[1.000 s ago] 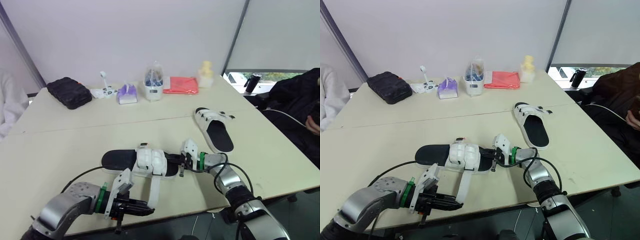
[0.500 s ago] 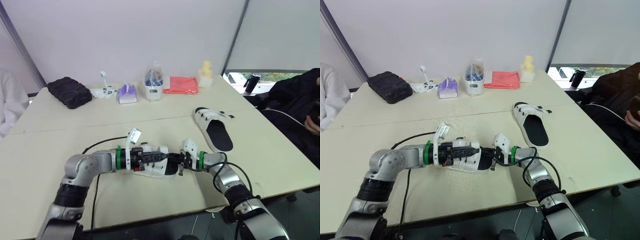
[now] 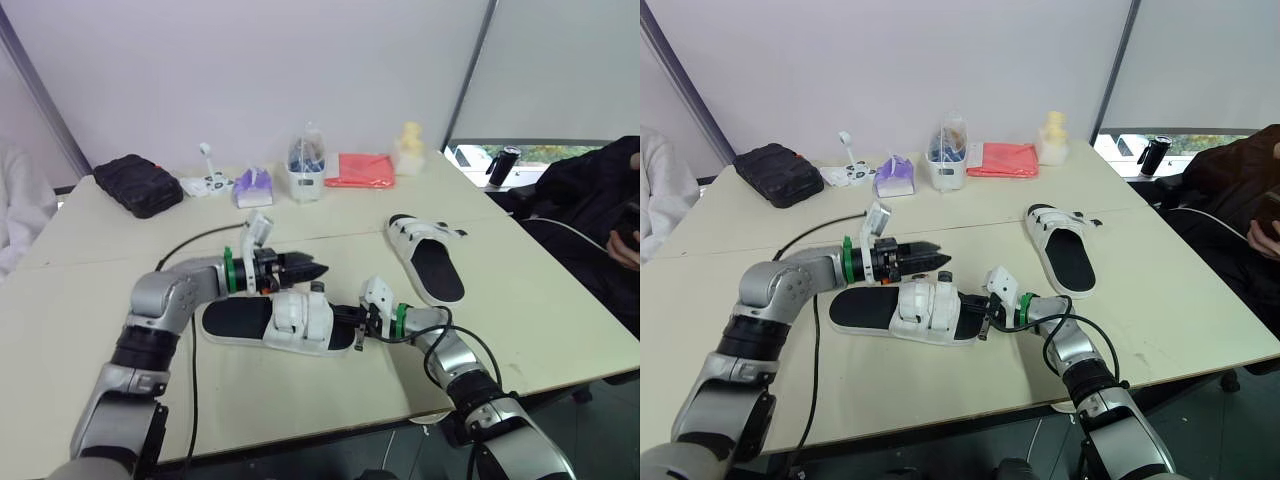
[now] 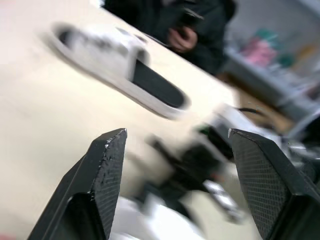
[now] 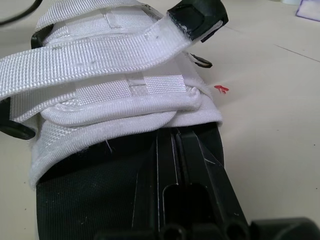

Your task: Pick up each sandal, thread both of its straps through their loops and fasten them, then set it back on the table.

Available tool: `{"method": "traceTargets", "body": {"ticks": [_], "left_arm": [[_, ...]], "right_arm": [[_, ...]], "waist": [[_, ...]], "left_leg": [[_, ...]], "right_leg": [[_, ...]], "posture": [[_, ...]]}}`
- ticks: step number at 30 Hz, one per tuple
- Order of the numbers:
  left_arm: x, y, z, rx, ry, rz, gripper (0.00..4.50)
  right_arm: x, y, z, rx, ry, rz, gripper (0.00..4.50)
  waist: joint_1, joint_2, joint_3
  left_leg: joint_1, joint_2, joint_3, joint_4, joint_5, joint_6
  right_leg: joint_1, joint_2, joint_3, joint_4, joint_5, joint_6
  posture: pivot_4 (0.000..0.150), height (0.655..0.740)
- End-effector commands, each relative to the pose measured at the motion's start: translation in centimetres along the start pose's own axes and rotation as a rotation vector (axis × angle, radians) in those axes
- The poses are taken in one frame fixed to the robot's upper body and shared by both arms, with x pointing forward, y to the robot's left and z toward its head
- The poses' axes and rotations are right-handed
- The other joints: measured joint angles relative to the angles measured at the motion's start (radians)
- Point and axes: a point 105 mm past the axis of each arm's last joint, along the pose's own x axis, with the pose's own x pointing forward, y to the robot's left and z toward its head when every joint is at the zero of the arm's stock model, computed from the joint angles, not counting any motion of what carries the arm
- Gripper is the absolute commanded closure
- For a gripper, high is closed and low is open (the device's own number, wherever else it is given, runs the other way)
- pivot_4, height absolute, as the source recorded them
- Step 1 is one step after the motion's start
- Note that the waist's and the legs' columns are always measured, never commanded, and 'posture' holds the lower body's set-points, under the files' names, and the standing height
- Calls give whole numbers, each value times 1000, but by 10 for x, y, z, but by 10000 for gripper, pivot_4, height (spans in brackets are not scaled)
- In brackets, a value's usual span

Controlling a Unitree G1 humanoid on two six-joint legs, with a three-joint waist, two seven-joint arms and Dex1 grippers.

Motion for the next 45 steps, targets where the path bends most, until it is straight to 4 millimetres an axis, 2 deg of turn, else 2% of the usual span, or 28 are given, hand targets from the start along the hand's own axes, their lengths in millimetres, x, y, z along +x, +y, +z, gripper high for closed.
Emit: {"method": "traceTargets", "body": {"ticks": [1, 8, 13, 16, 19, 21, 26, 29, 40, 45], "left_arm": [[5, 10, -6, 140, 71, -5, 11482], [14, 16, -25, 132, 154, -66, 11482], [18, 2, -26, 64, 138, -164, 11482], [18, -6, -26, 63, 140, -211, 19989], [17, -9, -22, 43, 128, -230, 35352], [17, -12, -13, 12, 91, -246, 44297], [18, -17, 25, -40, -66, -259, 44297], [20, -12, 28, -40, -79, -230, 44297], [37, 34, -23, 62, 110, 9, 44297], [37, 39, -54, 197, 298, -14, 44297]], "right_arm": [[-6, 26, -70, 148, 249, 21, 45000], [-4, 27, -69, 150, 243, 17, 45000], [-6, 29, -72, 157, 246, 13, 45000], [-7, 29, -72, 159, 247, 11, 45000], [-7, 28, -72, 160, 247, 8, 45000], [-7, 29, -72, 161, 247, 7, 45000], [-7, 30, -74, 164, 252, 11, 45000], [-7, 29, -74, 164, 254, 11, 45000], [-7, 30, -74, 167, 251, 10, 45000], [-6, 31, -74, 168, 250, 8, 45000]], "waist": [[0, 0, 0], [-2, 0, 0], [-1, 0, 0], [-1, 0, 0], [-1, 0, 0], [-1, 0, 0], [0, 0, 0], [0, 1, 1], [1, 1, 1], [1, 1, 0]], "left_leg": [[0, 0, 0, 0, 1, 1], [-2, 0, -1, 0, 1, 1], [-2, 0, -2, 0, 1, 1], [-1, 0, -3, 0, 1, 1], [-1, 0, -3, 0, 1, 1], [-1, 0, -3, 0, 1, 1], [-1, 0, -4, 0, 1, 2], [-1, 0, -4, 0, 1, 1], [-1, 0, -5, 1, 1, 1], [0, 0, -5, 1, 1, 1]], "right_leg": [[0, 0, 0, 0, 1, 1], [0, 1, 0, 1, 1, 2], [0, 2, 0, 1, 2, 3], [0, 2, 0, 1, 2, 3], [0, 2, 0, 1, 2, 3], [0, 2, 0, 1, 2, 3], [0, 2, -1, 1, 2, 3], [0, 3, -1, 1, 2, 4], [0, 4, 0, 1, 4, 6], [0, 4, -1, 1, 4, 6]], "posture": [[1500, 7400], [1500, 7400], [1500, 7400], [1500, 7400], [1500, 7400], [1500, 7400], [1500, 7400], [1500, 7400], [1500, 7400], [1500, 7400]]}}
